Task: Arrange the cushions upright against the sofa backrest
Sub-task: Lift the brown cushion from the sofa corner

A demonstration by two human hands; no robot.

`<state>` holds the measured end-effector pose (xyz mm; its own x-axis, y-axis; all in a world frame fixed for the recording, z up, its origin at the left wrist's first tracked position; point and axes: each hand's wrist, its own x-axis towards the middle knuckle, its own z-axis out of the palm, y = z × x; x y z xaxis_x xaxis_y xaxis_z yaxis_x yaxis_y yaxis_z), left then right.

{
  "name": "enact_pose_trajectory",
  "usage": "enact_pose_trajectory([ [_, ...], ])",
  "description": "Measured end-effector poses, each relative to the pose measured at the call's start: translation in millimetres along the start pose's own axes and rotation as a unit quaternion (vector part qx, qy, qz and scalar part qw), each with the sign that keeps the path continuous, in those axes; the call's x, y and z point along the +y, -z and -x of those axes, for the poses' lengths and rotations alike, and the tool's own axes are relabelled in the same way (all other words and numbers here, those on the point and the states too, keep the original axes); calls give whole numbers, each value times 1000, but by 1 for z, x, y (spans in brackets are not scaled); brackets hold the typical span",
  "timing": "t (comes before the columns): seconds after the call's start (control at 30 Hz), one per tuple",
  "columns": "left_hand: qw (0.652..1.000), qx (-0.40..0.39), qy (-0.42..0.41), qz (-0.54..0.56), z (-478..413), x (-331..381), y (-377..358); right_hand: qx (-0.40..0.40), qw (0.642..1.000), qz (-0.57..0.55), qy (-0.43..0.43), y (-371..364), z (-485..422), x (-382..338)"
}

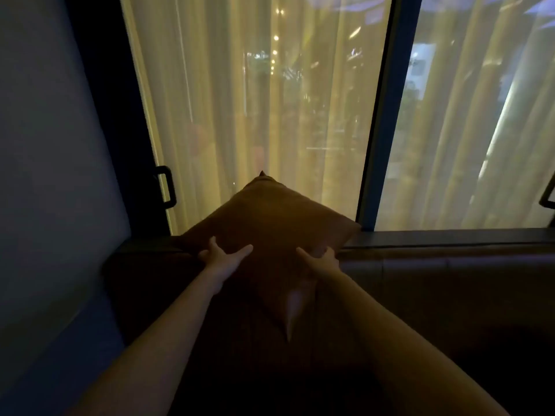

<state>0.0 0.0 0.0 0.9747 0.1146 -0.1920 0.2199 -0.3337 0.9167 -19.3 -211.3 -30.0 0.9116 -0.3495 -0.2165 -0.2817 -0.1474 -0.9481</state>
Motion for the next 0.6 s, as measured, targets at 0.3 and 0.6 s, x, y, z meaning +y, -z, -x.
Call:
enact_pose_trajectory([
  [0.3, 988, -18, 91, 121, -43, -25, -25, -17, 987, -112, -118, -10, -28, 20],
  [0.6, 973, 34, 108, 202, -64, -37, -36, 45, 982, -178, -45, -20, -48, 41],
])
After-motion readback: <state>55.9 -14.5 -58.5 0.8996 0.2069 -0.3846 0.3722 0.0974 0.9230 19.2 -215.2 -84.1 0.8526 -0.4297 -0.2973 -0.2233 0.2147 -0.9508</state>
